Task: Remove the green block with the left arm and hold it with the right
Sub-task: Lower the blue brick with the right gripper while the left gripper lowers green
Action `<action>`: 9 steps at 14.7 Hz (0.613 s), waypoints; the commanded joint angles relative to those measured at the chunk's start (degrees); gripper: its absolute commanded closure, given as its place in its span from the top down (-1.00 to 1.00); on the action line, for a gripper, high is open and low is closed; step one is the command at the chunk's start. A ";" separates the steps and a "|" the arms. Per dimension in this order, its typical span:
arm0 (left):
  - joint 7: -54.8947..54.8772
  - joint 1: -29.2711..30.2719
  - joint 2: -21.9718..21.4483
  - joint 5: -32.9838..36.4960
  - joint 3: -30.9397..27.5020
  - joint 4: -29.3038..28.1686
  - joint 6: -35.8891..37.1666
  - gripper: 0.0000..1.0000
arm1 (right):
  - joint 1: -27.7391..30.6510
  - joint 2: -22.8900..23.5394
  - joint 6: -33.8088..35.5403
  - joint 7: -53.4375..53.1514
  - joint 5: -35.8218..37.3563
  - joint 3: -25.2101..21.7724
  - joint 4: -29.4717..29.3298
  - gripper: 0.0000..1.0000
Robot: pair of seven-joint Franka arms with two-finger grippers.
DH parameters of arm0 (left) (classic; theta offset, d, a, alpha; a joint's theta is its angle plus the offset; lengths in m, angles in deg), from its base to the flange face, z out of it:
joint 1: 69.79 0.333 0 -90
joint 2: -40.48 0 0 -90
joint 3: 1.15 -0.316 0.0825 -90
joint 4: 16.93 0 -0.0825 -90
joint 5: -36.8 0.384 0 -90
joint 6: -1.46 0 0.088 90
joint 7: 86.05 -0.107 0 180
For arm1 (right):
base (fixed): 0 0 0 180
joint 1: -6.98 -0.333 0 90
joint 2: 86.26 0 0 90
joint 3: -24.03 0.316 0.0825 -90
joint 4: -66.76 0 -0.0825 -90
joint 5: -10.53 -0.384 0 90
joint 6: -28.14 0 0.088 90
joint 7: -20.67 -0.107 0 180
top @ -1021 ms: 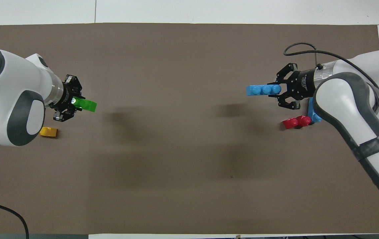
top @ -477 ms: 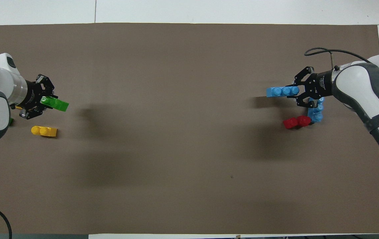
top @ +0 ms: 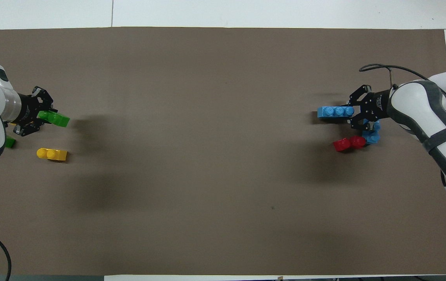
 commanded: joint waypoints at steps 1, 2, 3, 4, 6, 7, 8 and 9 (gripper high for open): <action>-0.97 0.72 2.13 0.02 0.49 -0.04 -3.44 -1.00 | 0.53 -0.65 -1.21 0.46 0.55 0.50 1.23 -1.00; -0.97 0.72 2.93 0.02 0.49 0.23 -3.98 -1.00 | 0.36 -0.65 -1.29 0.46 0.55 0.50 1.32 -1.00; -0.97 0.72 3.46 0.20 0.41 0.23 -4.59 -1.00 | 0.10 -0.74 -1.29 0.29 0.55 0.50 1.41 -1.00; -1.06 0.72 3.98 0.46 0.41 0.23 -5.29 -1.00 | -0.34 -0.74 -1.29 0.11 0.55 0.50 1.41 -1.00; -1.06 0.81 4.95 0.55 0.32 0.75 -6.00 -1.00 | -0.69 -0.83 -1.38 0.11 0.55 0.58 1.58 -1.00; -1.06 0.81 5.22 0.64 0.32 1.10 -6.00 -1.00 | -0.70 -0.83 -1.38 0.46 0.55 0.58 1.67 -1.00; -1.14 0.81 5.48 0.81 0.32 1.28 -6.53 -1.00 | -0.70 -0.83 -1.38 0.55 0.55 0.50 1.76 -0.94; -1.15 0.81 5.92 1.68 0.32 1.37 -6.88 -1.00 | -0.70 -0.83 -1.64 0.55 0.55 0.50 1.85 -0.51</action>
